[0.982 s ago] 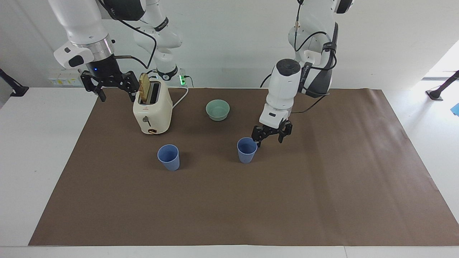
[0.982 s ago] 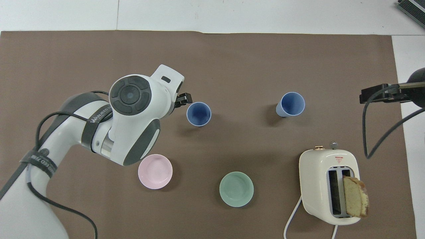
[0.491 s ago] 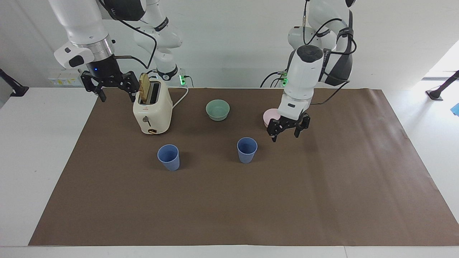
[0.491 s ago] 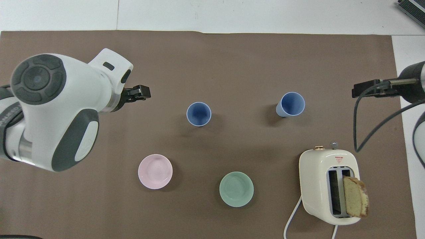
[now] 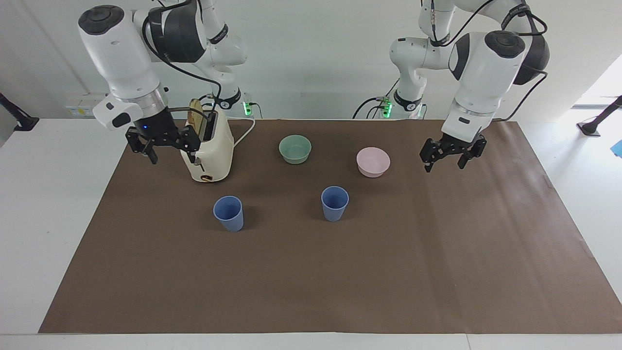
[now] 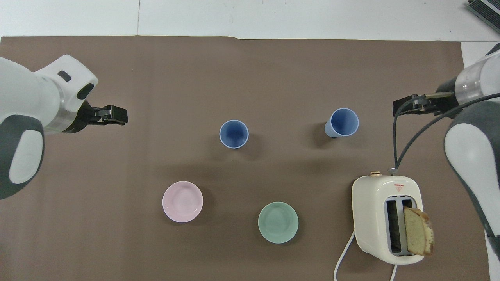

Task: Stack blue cups with both arms
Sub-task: 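Withdraw the left gripper while the right gripper reaches the other blue cup, then grasp the second blue cup rim with the right gripper and lift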

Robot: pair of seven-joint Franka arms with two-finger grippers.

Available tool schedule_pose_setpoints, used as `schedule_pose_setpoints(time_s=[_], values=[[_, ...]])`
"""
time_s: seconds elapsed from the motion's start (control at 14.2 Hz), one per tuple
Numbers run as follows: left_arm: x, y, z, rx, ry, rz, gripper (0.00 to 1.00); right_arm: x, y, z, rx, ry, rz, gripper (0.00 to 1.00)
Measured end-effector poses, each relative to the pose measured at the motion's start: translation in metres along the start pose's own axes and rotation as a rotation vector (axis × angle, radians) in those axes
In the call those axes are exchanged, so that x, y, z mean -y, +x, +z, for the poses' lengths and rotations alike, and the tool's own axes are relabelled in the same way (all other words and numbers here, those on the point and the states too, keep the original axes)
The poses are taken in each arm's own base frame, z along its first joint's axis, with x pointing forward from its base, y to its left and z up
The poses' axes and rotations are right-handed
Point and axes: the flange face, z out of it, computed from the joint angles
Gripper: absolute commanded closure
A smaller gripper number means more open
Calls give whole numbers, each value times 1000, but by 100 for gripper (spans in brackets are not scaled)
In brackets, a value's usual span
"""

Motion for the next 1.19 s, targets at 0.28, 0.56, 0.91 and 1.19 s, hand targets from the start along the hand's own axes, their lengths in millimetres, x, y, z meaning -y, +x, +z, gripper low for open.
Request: schedule_pose_setpoints(time_s=[0.28, 0.56, 0.91, 1.19], values=[[58, -12, -20, 49, 1, 103, 0, 28, 17, 67, 21, 10, -45, 0], [84, -26, -47, 63, -4, 120, 0, 35, 21, 113, 30, 13, -55, 0], [80, -35, -105, 53, -5, 127, 0, 34, 30, 160, 26, 18, -51, 0], [78, -41, -134, 57, -8, 131, 0, 34, 29, 179, 37, 19, -51, 0]])
